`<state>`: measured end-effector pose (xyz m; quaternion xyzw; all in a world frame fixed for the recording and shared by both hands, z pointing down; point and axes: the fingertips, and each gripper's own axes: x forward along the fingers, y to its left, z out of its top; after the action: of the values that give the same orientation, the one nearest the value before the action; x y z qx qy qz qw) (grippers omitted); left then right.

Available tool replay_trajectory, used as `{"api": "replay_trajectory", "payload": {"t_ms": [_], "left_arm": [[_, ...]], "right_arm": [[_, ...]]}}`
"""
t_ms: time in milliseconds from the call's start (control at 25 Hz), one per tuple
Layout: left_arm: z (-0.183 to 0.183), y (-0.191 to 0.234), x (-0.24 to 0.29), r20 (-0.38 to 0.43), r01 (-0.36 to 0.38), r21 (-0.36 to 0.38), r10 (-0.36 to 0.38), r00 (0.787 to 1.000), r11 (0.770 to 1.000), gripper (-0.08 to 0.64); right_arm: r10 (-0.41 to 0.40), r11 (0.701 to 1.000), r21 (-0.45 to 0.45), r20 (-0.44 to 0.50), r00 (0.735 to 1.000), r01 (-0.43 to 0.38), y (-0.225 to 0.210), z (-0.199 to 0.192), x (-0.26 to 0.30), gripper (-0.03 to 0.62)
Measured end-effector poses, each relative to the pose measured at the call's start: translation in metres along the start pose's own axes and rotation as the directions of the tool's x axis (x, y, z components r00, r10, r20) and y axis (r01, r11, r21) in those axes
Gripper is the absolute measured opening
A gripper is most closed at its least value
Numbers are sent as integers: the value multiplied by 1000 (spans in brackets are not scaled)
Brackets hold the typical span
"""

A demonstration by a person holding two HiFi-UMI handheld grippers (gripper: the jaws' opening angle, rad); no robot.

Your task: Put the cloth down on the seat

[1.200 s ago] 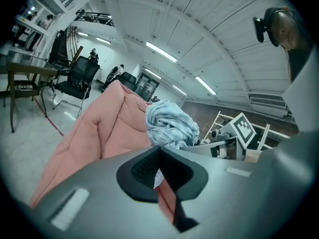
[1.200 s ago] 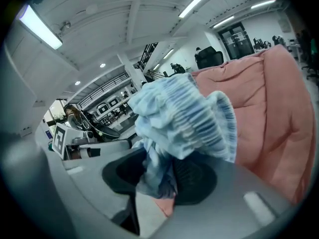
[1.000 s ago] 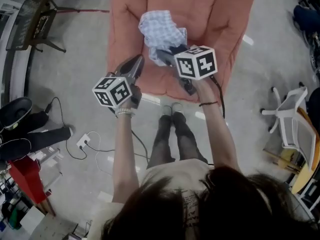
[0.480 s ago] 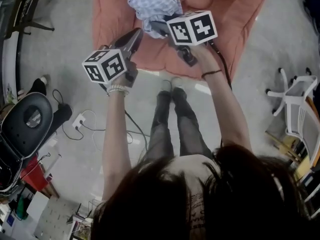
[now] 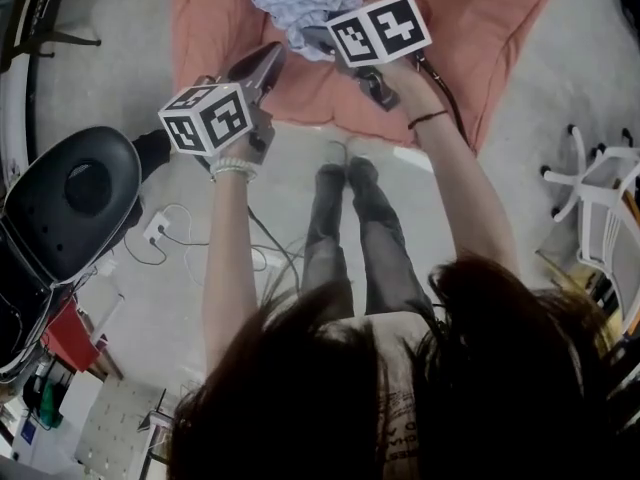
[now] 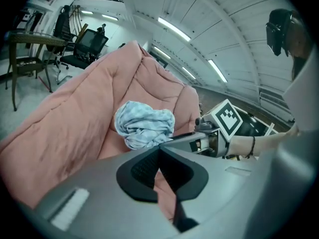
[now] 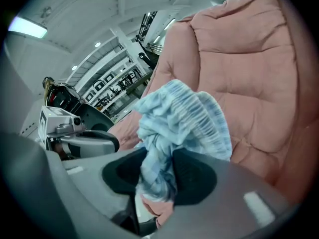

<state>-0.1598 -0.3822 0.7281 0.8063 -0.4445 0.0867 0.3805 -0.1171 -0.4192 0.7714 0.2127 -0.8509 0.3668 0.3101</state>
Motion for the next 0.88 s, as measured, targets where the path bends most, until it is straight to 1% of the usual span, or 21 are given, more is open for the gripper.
{"api": "replay_trajectory", "payload": {"t_ms": [200, 360, 520, 680, 880], "left_arm": [[-15, 11, 2, -20, -8, -30, 8, 1000, 1000, -8], [-23, 17, 4, -29, -13, -49, 12, 1000, 999, -8], [-27, 21, 4, -33, -19, -66, 17, 999, 998, -8], [-33, 26, 4, -43, -27, -81, 24, 999, 996, -8], [-42, 25, 5, -52, -35, -89, 31, 998, 995, -9]], "right_arm": [[2, 1000, -13, -66, 998, -3, -2, -16, 21, 164], [-5, 1000, -18, -95, 995, 3, -6, -23, 32, 163], [-20, 999, -43, -135, 991, 15, -7, -32, 42, 153], [-17, 1000, -16, -158, 987, 14, -10, -40, 51, 152], [-31, 999, 25, -183, 983, 36, -19, -50, 49, 155]]}}
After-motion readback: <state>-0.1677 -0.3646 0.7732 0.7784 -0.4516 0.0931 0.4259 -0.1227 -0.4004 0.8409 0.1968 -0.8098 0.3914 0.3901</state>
